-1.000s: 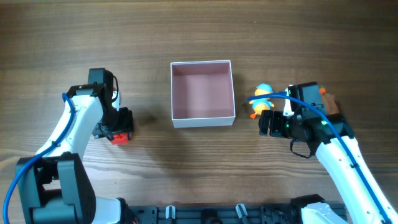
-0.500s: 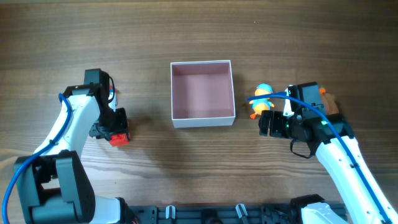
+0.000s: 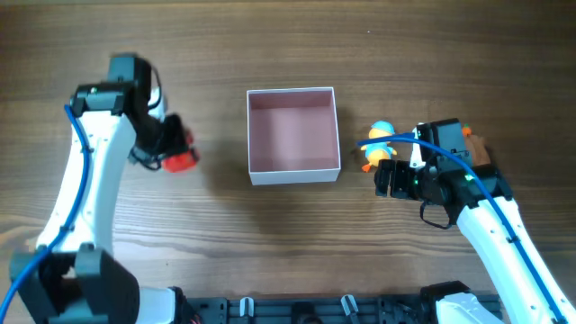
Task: Pack container
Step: 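Carry the truck over the box and release it inside, then move left gripper to the colour cube and grasp it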
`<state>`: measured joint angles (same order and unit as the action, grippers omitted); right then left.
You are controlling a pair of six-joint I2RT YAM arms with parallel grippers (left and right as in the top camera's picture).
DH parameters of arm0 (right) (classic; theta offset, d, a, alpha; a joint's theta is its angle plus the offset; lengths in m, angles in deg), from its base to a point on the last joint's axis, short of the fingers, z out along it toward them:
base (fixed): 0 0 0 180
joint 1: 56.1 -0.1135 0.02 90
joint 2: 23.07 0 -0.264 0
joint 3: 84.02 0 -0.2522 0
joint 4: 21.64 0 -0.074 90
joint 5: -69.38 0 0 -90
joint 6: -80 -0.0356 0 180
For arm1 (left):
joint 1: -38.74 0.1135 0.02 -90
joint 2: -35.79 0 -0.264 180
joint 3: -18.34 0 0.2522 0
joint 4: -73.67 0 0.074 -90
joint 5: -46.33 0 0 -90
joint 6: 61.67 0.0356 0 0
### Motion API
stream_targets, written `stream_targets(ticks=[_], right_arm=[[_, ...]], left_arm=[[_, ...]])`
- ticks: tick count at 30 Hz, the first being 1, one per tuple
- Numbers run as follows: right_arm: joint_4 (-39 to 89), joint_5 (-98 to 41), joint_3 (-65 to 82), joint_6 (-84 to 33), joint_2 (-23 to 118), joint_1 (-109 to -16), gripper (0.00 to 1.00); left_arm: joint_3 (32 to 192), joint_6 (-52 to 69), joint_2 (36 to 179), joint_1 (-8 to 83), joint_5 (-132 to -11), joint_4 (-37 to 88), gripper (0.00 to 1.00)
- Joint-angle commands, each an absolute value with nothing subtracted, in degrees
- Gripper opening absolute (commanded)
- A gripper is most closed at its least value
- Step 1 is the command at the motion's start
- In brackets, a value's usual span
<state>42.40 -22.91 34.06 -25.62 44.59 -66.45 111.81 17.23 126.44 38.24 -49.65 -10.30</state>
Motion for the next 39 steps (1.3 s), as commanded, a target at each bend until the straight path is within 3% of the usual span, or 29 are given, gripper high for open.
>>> stream_targets(ticks=[1, 6, 13, 19, 20, 21, 22, 25, 30, 34, 36, 39], right_arm=[[42.3, -21.5, 33.0, -26.6, 44.9, -66.5, 1.00], [42.3, -21.5, 33.0, -26.6, 44.9, -66.5, 1.00], [42.3, -21.5, 33.0, -26.5, 44.9, -66.5, 1.00], [42.3, -21.5, 33.0, -26.5, 44.9, -66.5, 1.00], [42.3, -21.5, 33.0, -26.5, 44.9, -66.5, 1.00], [42.3, -21.5, 33.0, -26.5, 44.9, -66.5, 1.00], [42.4, -21.5, 33.0, -26.5, 44.9, -66.5, 1.00], [42.4, -21.5, 33.0, -26.5, 44.9, -66.5, 1.00], [42.4, -21.5, 33.0, -26.5, 44.9, -66.5, 1.00], [42.3, -21.5, 33.0, -26.5, 44.9, -66.5, 1.00], [42.3, -21.5, 33.0, -26.5, 44.9, -66.5, 1.00], [42.4, -21.5, 33.0, -26.5, 44.9, -66.5, 1.00]], left_arm=[[119.5, 14.4, 123.3, 26.3, -53.2, -7.6, 0.04], [119.9, 12.8, 127.8, 9.7, -42.5, 7.9, 0.04], [119.9, 11.1, 145.9, 11.6, -42.5, 8.7, 0.04], [119.8, 8.1, 147.4, 12.7, -33.7, 7.0, 0.06], [119.8, 8.1, 147.4, 12.6, -33.7, 7.3, 0.22], [119.8, 8.1, 147.4, 12.6, -33.8, 7.8, 0.56], [119.8, 8.1, 147.4, 12.5, -33.8, 8.1, 0.72], [119.8, 8.2, 147.3, 12.0, -34.4, 9.5, 0.99], [120.3, 8.5, 142.4, 9.9, -35.3, 9.7, 1.00], [120.4, 3.5, 127.8, 12.8, -27.6, 4.0, 1.00], [120.4, -1.2, 123.4, 20.1, -26.9, 1.3, 1.00], [118.9, 2.0, 127.0, 42.1, -29.4, 1.4, 1.00]])
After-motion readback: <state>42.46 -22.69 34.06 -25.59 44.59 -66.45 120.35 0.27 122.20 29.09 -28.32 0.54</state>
